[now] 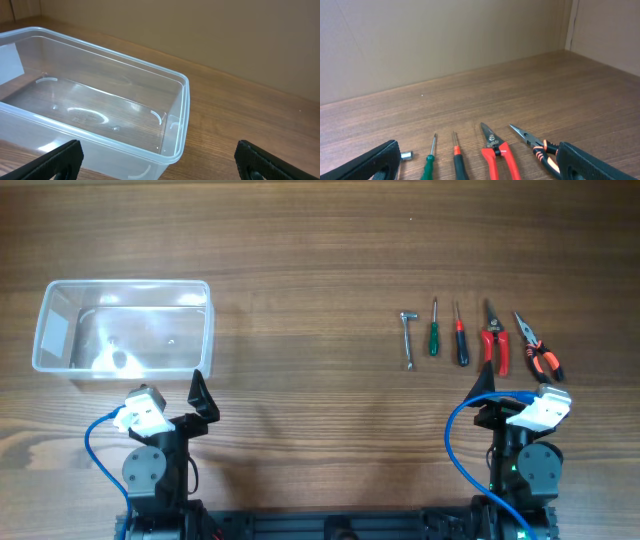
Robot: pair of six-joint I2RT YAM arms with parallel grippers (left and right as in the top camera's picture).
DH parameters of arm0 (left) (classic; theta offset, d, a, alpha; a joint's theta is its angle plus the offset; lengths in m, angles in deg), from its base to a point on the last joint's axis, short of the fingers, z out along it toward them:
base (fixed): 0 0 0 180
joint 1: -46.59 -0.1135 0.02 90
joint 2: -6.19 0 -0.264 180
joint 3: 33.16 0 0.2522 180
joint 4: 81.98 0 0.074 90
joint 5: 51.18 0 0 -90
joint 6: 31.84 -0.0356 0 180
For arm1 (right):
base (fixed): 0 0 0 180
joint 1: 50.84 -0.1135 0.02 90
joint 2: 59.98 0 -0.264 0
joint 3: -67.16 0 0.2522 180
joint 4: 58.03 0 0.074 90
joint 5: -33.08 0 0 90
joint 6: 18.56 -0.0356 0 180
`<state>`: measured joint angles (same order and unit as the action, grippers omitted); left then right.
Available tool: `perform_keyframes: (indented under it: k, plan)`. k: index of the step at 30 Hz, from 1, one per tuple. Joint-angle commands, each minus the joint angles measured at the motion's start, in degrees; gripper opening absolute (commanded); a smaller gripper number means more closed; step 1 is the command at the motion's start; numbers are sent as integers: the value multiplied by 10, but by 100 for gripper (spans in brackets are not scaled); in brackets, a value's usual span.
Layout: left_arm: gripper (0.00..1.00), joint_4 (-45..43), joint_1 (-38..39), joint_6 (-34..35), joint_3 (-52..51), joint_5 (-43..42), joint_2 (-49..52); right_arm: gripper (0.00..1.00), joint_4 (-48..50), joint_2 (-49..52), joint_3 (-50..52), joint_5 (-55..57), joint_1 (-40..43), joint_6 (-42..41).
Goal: Pack container
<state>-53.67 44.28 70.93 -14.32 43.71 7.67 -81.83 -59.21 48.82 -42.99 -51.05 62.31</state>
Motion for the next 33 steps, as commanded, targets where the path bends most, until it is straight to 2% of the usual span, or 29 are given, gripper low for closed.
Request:
perform_keyframes:
  k: [1,14,20,23,26,28,31,33]
  plan:
    - [100,-2,3,-3,-6,5,-6,100,3,-6,1,-5,3,1]
    - [100,-3,3,-3,-6,5,-6,100,4,-6,1,-5,3,-1]
    - [100,-4,3,-3,-6,-60,-6,100,3,-6,0,-11,3,-7]
    - [100,-15,3,-3,-6,-79,-6,100,3,-6,1,-41,3,-57]
    - [100,-15,3,-2,-6,-120,-6,100,1,-6,1,-77,3,-147]
    - [100,-19,3,30,-5,-130,-6,100,0,-6,1,-82,3,-219]
    - [100,-24,3,111,13,-129,-6,100,3,-6,0,-103,3,-276]
    - [100,-45,2,121,43,-115,2,100,19,-2,0,-145,3,-298]
